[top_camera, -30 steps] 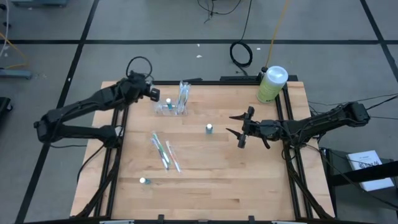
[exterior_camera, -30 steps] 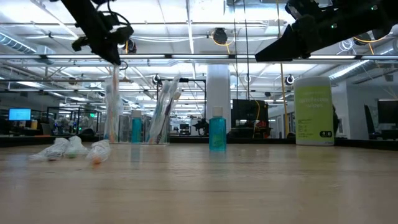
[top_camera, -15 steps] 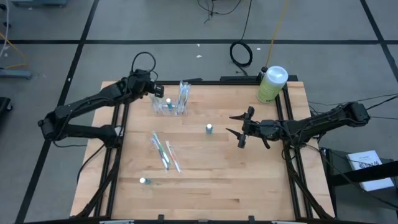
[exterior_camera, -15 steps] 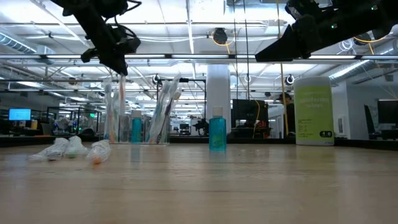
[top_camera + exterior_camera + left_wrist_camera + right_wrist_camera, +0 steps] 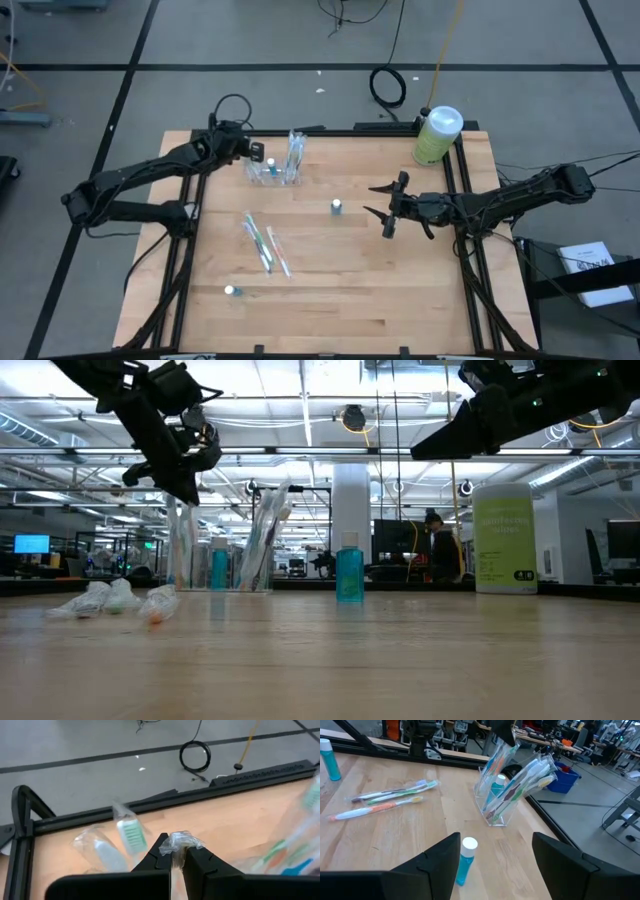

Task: Pick & Place toothbrushing station
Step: Put the orange toothbrush into the transparent organizer, then put the purple toothbrush into the transparent organizer

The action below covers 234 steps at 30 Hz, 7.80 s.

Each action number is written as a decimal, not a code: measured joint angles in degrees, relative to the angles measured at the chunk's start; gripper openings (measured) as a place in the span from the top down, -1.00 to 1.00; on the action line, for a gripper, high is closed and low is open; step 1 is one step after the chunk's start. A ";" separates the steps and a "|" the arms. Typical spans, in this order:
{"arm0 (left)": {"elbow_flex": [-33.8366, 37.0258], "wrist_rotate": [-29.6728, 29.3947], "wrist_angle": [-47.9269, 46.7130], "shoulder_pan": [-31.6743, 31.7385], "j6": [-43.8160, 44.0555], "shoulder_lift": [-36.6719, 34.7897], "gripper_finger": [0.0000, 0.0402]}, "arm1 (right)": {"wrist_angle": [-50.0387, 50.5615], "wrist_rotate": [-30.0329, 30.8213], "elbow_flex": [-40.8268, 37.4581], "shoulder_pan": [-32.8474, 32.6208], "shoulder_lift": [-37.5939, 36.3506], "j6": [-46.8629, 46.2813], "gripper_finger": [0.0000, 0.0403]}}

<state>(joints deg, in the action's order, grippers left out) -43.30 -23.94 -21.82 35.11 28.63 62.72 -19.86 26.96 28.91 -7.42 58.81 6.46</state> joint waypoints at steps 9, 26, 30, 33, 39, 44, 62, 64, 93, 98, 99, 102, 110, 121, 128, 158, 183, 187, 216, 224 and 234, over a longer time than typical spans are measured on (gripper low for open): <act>2.44 -0.06 1.48 1.90 1.74 -0.09 0.88 | -0.02 0.00 0.00 0.00 0.00 -0.24 -0.20; 2.60 1.64 1.48 1.98 -1.80 -0.04 0.51 | -0.02 0.00 0.00 -0.02 0.00 -0.22 -0.20; 2.63 1.67 1.74 0.54 -5.71 -0.80 0.39 | -0.02 0.00 0.00 -0.01 0.00 -0.20 -0.20; 2.63 1.62 1.71 -0.51 -7.56 -1.39 0.30 | -0.02 -0.01 0.00 -0.01 0.00 -0.13 -0.20; 2.63 -0.26 1.81 -1.89 -8.66 -4.85 0.18 | -0.02 -0.02 0.00 0.00 0.00 0.00 -0.20; 2.62 -1.62 1.86 -3.21 -9.05 -8.91 0.08 | -0.02 -0.02 0.00 -0.01 0.00 0.00 -0.20; 2.55 5.68 11.44 -11.89 -10.14 -22.52 -0.13 | -0.02 0.00 0.00 -0.02 0.00 0.00 -0.20; 2.52 6.03 13.10 -13.61 -10.20 -23.63 -0.13 | -0.02 0.00 0.00 -0.02 0.00 -0.19 -0.20; 2.50 19.59 15.01 -33.91 -41.88 -34.06 -0.13 | -17.25 3.04 0.00 5.65 0.03 -5.29 -0.20; 2.50 19.88 13.61 -34.20 -45.53 -34.99 -0.13 | -24.39 3.06 0.00 9.22 0.02 2.59 -0.20; 2.50 19.89 13.61 -34.20 -45.53 -35.38 -0.13 | -25.32 3.04 0.00 10.09 0.02 3.39 -0.20; 2.50 19.89 12.96 -34.20 -44.91 -36.59 -0.13 | -26.43 3.06 0.00 12.69 0.02 3.17 -0.20; 2.50 12.87 7.26 -34.18 -33.63 -39.26 -0.13 | -25.87 2.93 0.00 15.95 0.02 0.18 -0.20; 2.50 7.70 11.79 -34.18 -26.40 -38.40 -0.13 | -19.83 2.78 0.00 22.36 -0.57 4.85 -0.20; 2.52 10.09 12.10 -34.18 -25.41 -36.72 -0.13 | -17.41 1.33 0.02 27.57 -0.57 4.71 -0.20; 2.55 10.15 20.15 -34.18 -23.20 -28.37 -0.13 | -13.31 -20.82 0.02 32.48 -0.52 0.37 -0.20; 2.55 28.73 8.26 -34.18 -10.02 -20.16 -0.13 | -13.33 -42.25 0.02 32.44 -0.52 -1.55 -0.20; 2.55 30.26 6.87 -34.18 -10.80 -23.23 -0.13 | -13.56 -42.27 0.02 32.43 -0.52 -4.31 -0.20; 2.50 24.85 -15.40 -37.73 3.21 -16.18 -0.13 | -22.69 -46.60 0.07 30.18 6.21 -1.29 -0.20; 2.50 24.24 -20.84 -42.56 21.74 -7.65 -0.13 | -23.67 -46.48 0.07 30.18 6.16 -1.27 -0.20; 2.50 20.35 -23.64 -43.17 45.27 1.16 -0.13 | -23.69 -46.31 0.07 30.18 6.16 -1.46 -0.20</act>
<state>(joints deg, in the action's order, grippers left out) -40.80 -3.60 -45.46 -8.06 73.90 63.88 -43.55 -19.35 28.97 22.76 64.97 5.00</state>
